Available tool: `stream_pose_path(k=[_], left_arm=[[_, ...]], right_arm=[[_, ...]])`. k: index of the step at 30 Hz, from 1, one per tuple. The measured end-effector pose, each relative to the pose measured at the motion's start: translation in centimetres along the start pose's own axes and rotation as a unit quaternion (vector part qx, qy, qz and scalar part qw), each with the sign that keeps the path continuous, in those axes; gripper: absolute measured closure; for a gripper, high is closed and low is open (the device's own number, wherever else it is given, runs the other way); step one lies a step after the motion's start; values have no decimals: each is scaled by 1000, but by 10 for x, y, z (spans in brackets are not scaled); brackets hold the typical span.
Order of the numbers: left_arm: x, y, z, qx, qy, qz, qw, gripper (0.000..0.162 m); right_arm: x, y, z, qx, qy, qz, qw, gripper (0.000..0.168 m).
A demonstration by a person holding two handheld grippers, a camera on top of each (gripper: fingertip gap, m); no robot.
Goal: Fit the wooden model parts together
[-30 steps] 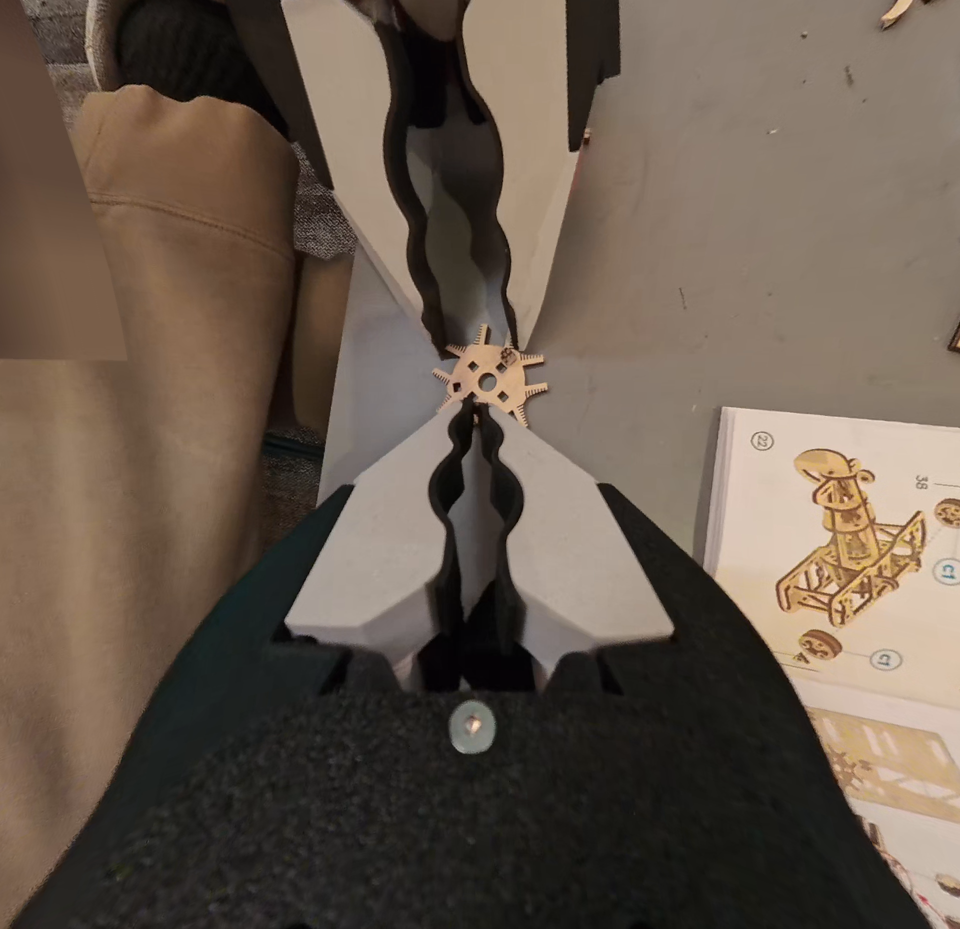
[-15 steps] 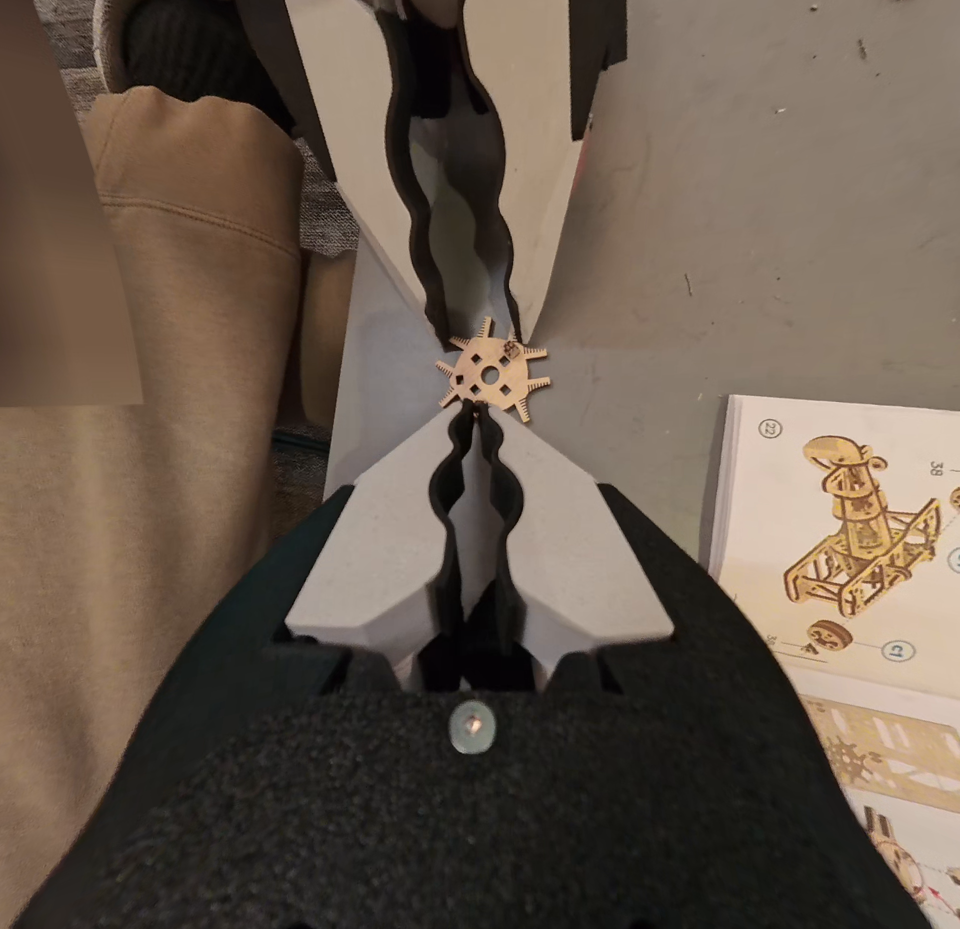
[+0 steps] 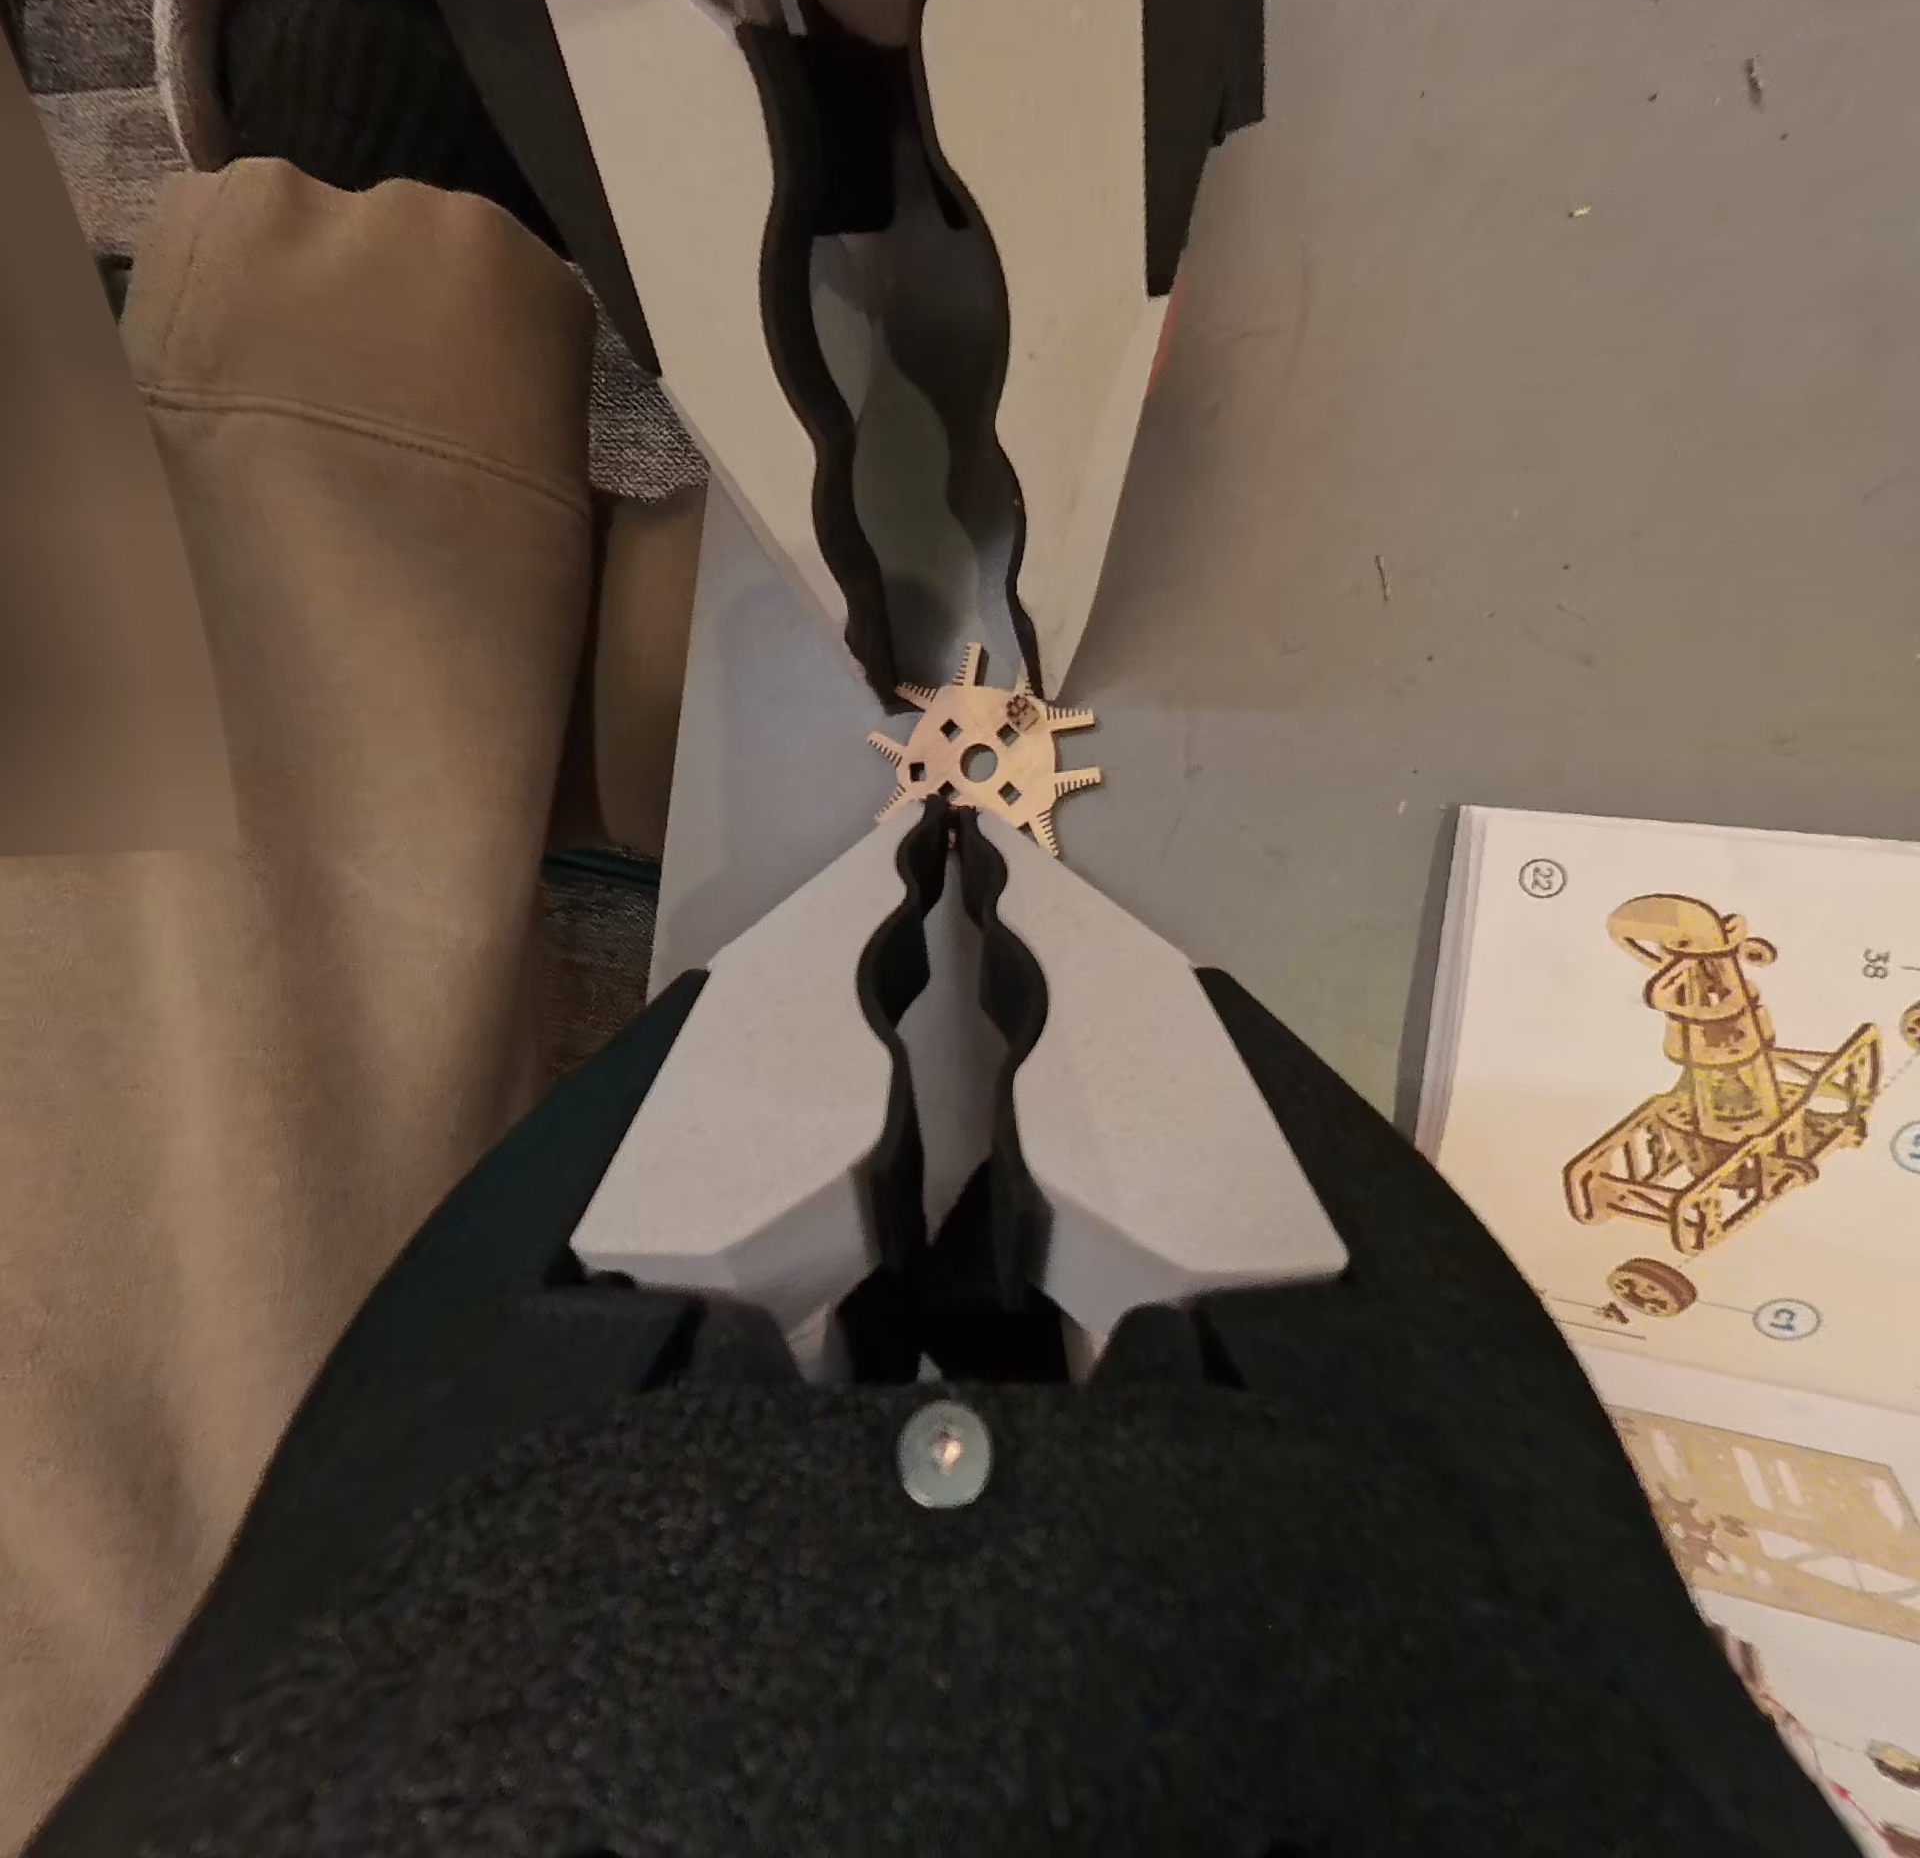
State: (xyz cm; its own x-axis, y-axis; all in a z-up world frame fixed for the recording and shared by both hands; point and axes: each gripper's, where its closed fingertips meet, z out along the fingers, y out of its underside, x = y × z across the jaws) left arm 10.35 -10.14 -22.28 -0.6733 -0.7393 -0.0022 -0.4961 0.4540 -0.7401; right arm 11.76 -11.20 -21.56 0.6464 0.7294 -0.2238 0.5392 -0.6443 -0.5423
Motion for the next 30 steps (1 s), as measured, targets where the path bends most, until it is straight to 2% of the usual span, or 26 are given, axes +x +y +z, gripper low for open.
stream_pose_path(k=[30], left_arm=[[0, 0, 1, -1, 2, 4, 1000, 135]], right_arm=[[-1, 2, 1, 12, 5, 7, 1000, 167]])
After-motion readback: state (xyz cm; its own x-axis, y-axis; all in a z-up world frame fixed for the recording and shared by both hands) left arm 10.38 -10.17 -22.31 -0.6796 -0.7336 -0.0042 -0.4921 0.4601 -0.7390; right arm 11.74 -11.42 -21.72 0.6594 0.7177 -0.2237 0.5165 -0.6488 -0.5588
